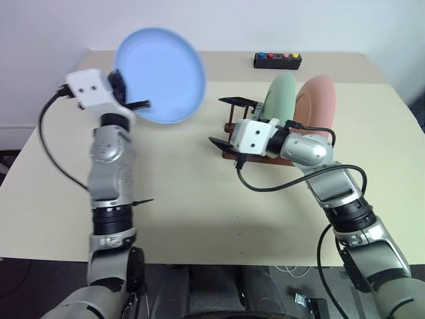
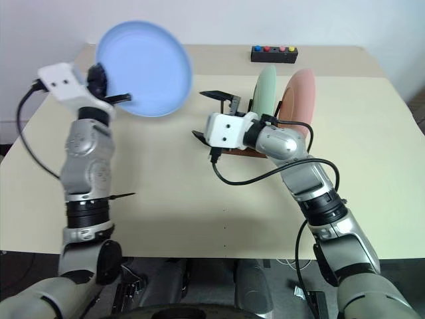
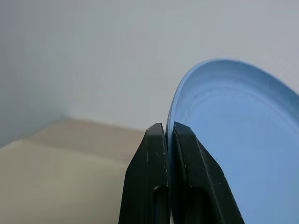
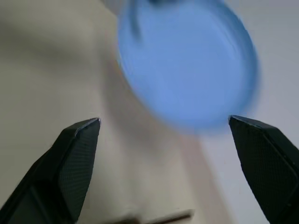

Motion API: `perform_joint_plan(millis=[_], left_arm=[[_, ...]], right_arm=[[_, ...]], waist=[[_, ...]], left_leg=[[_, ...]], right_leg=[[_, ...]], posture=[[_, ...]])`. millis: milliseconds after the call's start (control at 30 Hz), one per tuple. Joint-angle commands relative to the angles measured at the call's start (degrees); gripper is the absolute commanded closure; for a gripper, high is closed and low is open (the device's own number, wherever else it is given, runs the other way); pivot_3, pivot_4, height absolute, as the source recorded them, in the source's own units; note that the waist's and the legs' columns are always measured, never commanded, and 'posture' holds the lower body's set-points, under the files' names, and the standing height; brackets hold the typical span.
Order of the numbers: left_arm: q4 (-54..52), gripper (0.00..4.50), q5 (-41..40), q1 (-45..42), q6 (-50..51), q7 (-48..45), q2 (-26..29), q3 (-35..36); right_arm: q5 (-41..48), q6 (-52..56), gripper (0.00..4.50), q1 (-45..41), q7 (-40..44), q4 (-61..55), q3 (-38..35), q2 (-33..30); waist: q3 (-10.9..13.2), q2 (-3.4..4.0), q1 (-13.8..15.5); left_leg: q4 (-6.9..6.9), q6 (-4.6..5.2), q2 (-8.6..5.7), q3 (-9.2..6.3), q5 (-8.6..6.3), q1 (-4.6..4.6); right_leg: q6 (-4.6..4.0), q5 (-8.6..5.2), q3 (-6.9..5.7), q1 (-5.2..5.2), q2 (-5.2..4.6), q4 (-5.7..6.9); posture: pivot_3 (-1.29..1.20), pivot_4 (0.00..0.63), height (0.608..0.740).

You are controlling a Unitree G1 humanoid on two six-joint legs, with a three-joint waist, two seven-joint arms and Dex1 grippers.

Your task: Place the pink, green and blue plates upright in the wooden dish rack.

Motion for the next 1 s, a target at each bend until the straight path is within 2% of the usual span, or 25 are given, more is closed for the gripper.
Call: perform_joint_plan(millis=[33, 167, 333, 633, 733, 967, 1000], left_arm=[[-5.03, 4.43, 1.8, -1.51, 1.53, 1.91, -0.95, -1.49], [-8.22, 4.43, 4.13, -2.14, 5.78, 1.72, -2.3, -6.38], [-11.04, 4.43, 5.03, -2.28, 8.43, 0.26, -2.97, -9.25], [-13.47, 4.43, 3.43, -2.62, 12.12, -1.86, -4.52, -9.65], [-13.74, 4.5, 3.64, -2.75, 12.51, -2.15, -4.46, -9.63], [-13.92, 4.5, 2.02, -3.3, 12.96, -2.11, -5.8, -7.58], [-13.91, 4.5, 1.92, -3.36, 13.04, -2.22, -5.91, -7.36]], right_arm=[[-3.18, -3.31, 0.0, -0.98, -1.9, 0.58, 0.36, 0.68], [-7.99, -6.98, 0.0, -1.56, -2.72, 2.34, 2.44, 0.96], [-10.9, -8.77, 0.0, -1.97, -4.02, 4.61, 2.82, 1.39], [-14.41, -8.92, 0.0, -2.85, -5.88, 7.25, 2.78, 1.7], [-15.22, -9.0, 0.94, -3.03, -6.22, 7.87, 2.65, 1.61], [-16.48, -9.03, 4.48, -3.3, -7.9, 8.22, 2.3, 1.58], [-16.52, -9.09, 4.48, -3.35, -8.12, 8.31, 2.32, 1.54]], waist=[[0.0, 0.0, -0.34], [0.0, 0.0, -0.3], [0.0, 0.0, -0.23], [0.0, 0.0, -0.24], [0.0, 0.0, -0.22], [0.0, 0.0, -0.29], [0.0, 0.0, -0.25]], left_leg=[[0.0, 0.0, 0.0, 0.0, 0.0, 0.01], [-0.01, -0.01, 0.0, 0.0, 0.01, 0.01], [0.01, -0.02, 0.0, 0.0, 0.02, 0.0], [0.0, -0.03, 0.0, -0.01, 0.02, 0.01], [0.0, -0.03, 0.0, -0.01, 0.02, 0.01], [0.01, -0.03, 0.0, -0.01, 0.02, 0.01], [0.01, -0.03, 0.0, -0.01, 0.02, 0.01]], right_leg=[[0.0, 0.0, 0.0, -0.02, 0.0, 0.01], [0.0, 0.0, 0.0, -0.04, 0.02, 0.04], [0.0, 0.0, 0.0, -0.02, 0.02, 0.03], [-0.01, 0.0, 0.0, -0.02, 0.03, 0.03], [-0.01, 0.0, 0.0, -0.02, 0.03, 0.03], [-0.01, 0.0, 0.0, -0.02, 0.03, 0.04], [-0.01, 0.0, 0.0, -0.02, 0.02, 0.04]], posture=[[0.0, 0.15, 0.734], [0.0, 0.15, 0.734], [0.0, 0.15, 0.734], [0.0, 0.15, 0.734], [0.0, 0.15, 0.734], [0.0, 0.15, 0.734], [0.0, 0.15, 0.734]])
